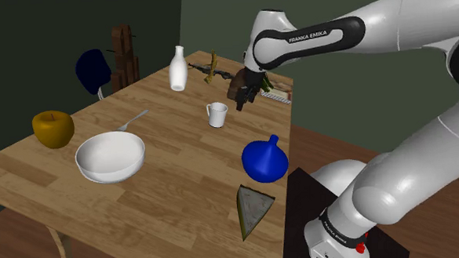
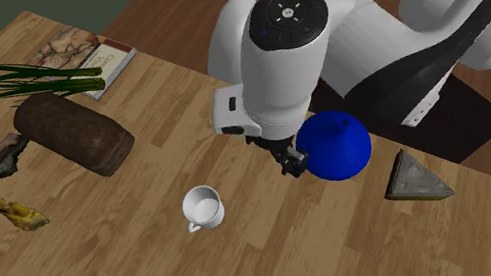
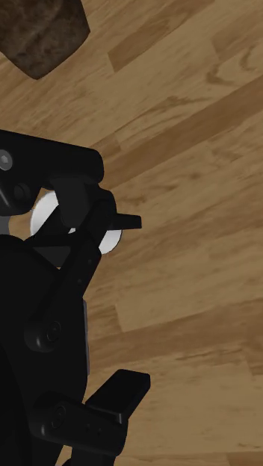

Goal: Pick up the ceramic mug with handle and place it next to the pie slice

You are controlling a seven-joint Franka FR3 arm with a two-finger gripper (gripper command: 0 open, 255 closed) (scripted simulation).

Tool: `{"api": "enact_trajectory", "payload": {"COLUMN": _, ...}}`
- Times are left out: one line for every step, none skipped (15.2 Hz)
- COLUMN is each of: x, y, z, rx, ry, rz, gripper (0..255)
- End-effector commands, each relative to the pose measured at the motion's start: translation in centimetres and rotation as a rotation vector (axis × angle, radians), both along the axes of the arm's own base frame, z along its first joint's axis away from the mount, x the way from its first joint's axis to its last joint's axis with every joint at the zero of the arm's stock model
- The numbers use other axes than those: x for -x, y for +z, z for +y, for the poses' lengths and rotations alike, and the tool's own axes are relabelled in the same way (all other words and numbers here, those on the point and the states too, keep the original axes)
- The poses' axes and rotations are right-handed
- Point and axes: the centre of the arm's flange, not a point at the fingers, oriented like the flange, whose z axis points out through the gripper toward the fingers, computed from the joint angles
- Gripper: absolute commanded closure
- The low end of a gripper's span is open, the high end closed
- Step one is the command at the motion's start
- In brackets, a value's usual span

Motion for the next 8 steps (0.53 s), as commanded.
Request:
{"api": "enact_trajectory", "payload": {"x": -2.4, "y": -1.2, "z": 0.2, "rx": 0.002, "ry": 0.005, "rz": 0.001, "gripper": 0}}
{"api": "enact_trajectory", "payload": {"x": -3.5, "y": -1.9, "z": 0.3, "rx": 0.003, "ry": 0.008, "rz": 0.001, "gripper": 0}}
{"api": "enact_trajectory", "payload": {"x": -4.6, "y": -2.6, "z": 0.4, "rx": 0.004, "ry": 0.01, "rz": 0.002, "gripper": 0}}
{"api": "enact_trajectory", "payload": {"x": -5.7, "y": -3.3, "z": 0.5, "rx": 0.006, "ry": 0.013, "rz": 0.003, "gripper": 0}}
{"api": "enact_trajectory", "payload": {"x": -6.8, "y": -4.1, "z": 0.6, "rx": 0.007, "ry": 0.016, "rz": 0.003, "gripper": 0}}
{"api": "enact_trajectory", "payload": {"x": -7.9, "y": -4.8, "z": 0.7, "rx": 0.008, "ry": 0.018, "rz": 0.004, "gripper": 0}}
{"api": "enact_trajectory", "payload": {"x": -9.0, "y": -5.5, "z": 0.8, "rx": 0.009, "ry": 0.021, "rz": 0.005, "gripper": 0}}
{"api": "enact_trajectory", "payload": {"x": -10.1, "y": -6.3, "z": 0.9, "rx": 0.01, "ry": 0.024, "rz": 0.006, "gripper": 0}}
